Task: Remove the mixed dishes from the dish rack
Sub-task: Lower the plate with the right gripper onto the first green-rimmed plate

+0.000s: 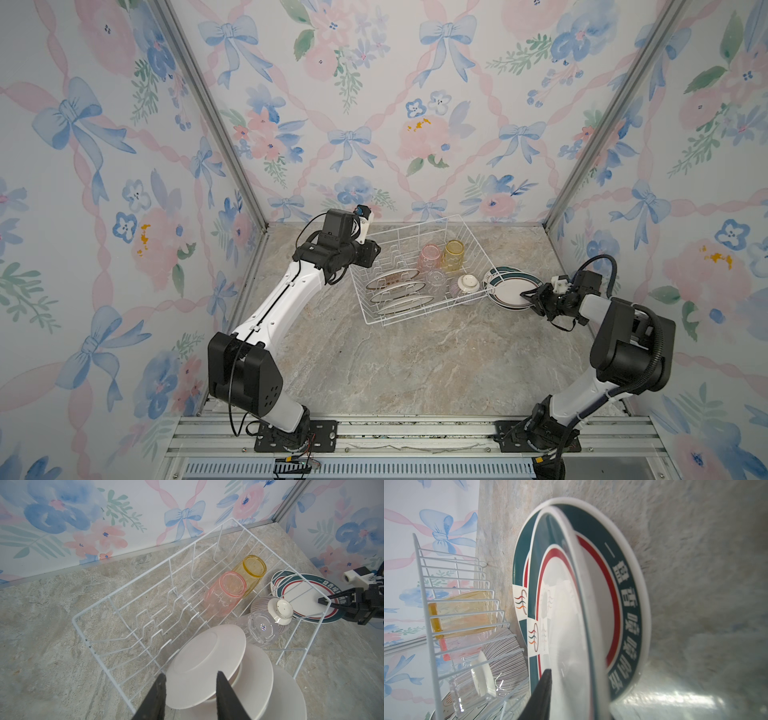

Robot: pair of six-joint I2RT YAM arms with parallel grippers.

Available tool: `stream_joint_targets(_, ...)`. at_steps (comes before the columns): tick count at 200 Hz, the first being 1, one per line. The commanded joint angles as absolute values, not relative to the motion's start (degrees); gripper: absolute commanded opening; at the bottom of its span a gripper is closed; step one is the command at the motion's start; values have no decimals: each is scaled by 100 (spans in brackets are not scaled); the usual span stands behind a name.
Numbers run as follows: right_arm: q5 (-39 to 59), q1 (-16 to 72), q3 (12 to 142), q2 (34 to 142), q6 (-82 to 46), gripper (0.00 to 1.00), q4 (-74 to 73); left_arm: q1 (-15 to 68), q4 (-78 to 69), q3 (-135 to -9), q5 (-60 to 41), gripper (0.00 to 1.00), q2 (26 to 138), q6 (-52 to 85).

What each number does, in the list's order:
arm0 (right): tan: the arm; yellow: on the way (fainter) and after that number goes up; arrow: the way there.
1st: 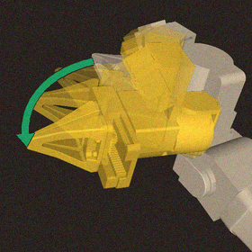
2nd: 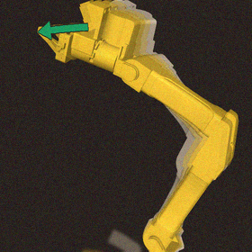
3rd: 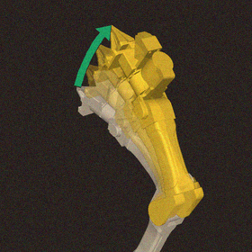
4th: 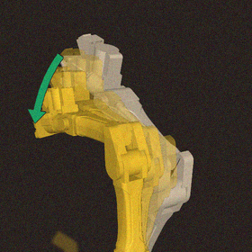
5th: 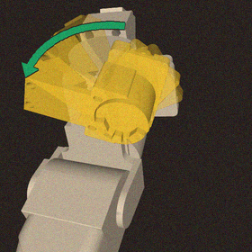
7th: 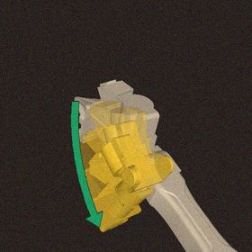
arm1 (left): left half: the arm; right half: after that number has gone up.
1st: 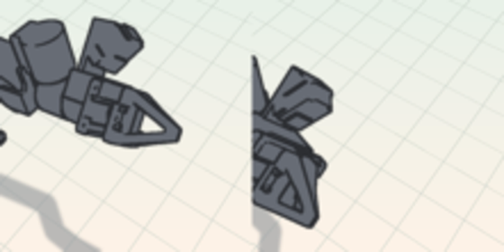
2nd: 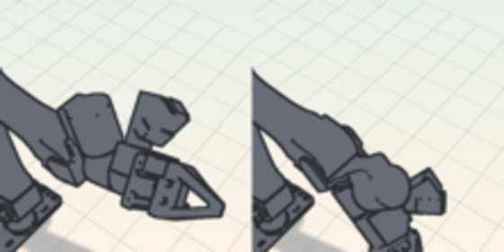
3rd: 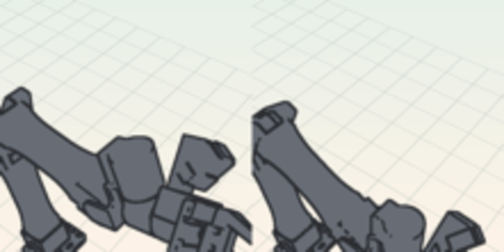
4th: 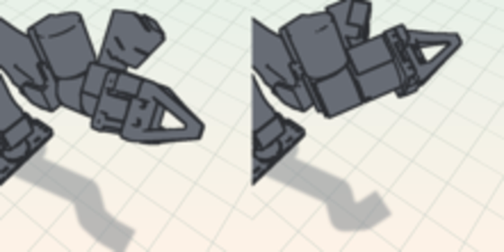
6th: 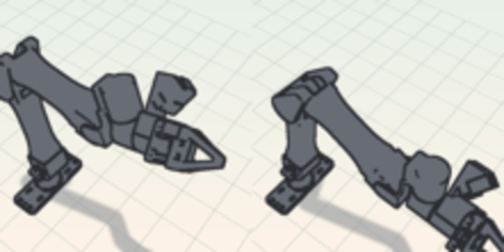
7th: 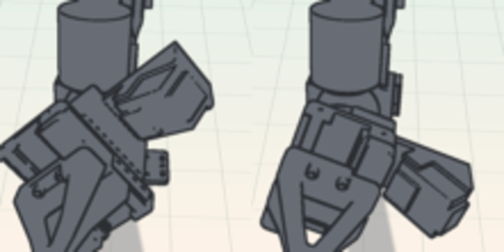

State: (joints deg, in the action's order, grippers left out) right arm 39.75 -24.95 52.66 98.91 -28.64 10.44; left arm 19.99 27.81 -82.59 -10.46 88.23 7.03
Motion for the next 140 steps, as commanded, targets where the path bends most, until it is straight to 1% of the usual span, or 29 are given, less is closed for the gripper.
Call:
stream_joint_targets(1, 3821, -2463, 5496, 9960, -2497, 32, 1534, 1943, 2775, -8143, -1114, 37, 8631, 580)
stream_joint_targets(9, 3729, -2460, 5544, 9930, -2398, 37, 1682, 1936, 2770, -8124, -1110, 37, 8622, 580)
stream_joint_targets(34, 3339, -2462, 5684, 9789, -2142, 46, 2135, 1917, 2771, -8078, -1113, 37, 8605, 567)
stream_joint_targets(56, 3122, -2449, 5747, 9679, -2017, 52, 2371, 1899, 2776, -8046, -1116, 37, 8598, 563)
stream_joint_targets(103, 2541, -2332, 5926, 9641, -1735, 57, 2815, 1882, 2773, -8033, -1134, 36, 8622, 556)
stream_joint_targets(125, 2246, -2244, 5997, 9661, -1652, 64, 2947, 1880, 2776, -8020, -1144, 36, 8613, 545)
stream_joint_targets(140, 2076, -2172, 6058, 9690, -1613, 66, 3008, 1869, 2775, -8016, -1151, 36, 8613, 545)
